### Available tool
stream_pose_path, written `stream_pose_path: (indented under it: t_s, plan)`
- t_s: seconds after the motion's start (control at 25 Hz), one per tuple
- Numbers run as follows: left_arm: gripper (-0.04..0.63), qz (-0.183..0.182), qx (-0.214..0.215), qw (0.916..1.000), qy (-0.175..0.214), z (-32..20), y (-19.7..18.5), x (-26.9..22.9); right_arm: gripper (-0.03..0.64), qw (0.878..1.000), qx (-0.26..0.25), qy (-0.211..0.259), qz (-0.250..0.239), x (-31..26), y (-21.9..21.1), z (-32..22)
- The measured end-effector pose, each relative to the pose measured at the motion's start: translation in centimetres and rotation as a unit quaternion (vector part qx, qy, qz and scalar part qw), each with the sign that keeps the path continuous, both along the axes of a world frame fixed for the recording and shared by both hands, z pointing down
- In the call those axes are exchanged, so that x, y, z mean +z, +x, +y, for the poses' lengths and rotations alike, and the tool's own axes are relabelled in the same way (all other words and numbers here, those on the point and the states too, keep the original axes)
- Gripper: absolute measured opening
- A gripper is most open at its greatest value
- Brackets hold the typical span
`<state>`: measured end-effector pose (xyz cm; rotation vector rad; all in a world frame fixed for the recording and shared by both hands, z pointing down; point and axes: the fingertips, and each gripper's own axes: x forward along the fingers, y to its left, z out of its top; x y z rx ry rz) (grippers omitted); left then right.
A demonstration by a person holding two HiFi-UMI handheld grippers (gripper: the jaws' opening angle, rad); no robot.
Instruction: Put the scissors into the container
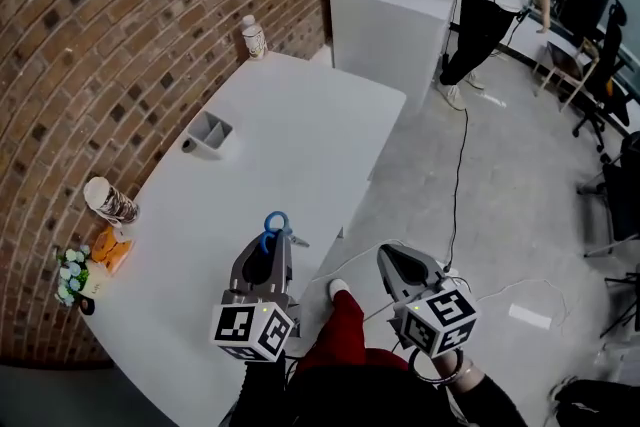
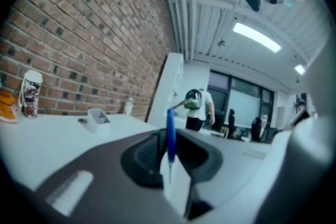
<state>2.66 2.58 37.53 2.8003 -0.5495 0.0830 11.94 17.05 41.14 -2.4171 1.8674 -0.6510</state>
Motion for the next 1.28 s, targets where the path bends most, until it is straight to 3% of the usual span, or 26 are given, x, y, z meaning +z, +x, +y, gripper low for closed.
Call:
stream_pose_path:
  t_s: [0.56,1.28]
  plan:
    - [0.048,-0.007,-0.044,0.9980,-0.045,-8.7,4.7,2.6,0.009,0.995,-0.091,-0.027,-0.016,2.0,4.2,-12.4]
    - [0.048,0.023,-0.155,0.9849,-0.074,-18.8,1.9,2.6,0.008,0.976,-0.213,-0.043,0.002,1.4,2.7,-25.7]
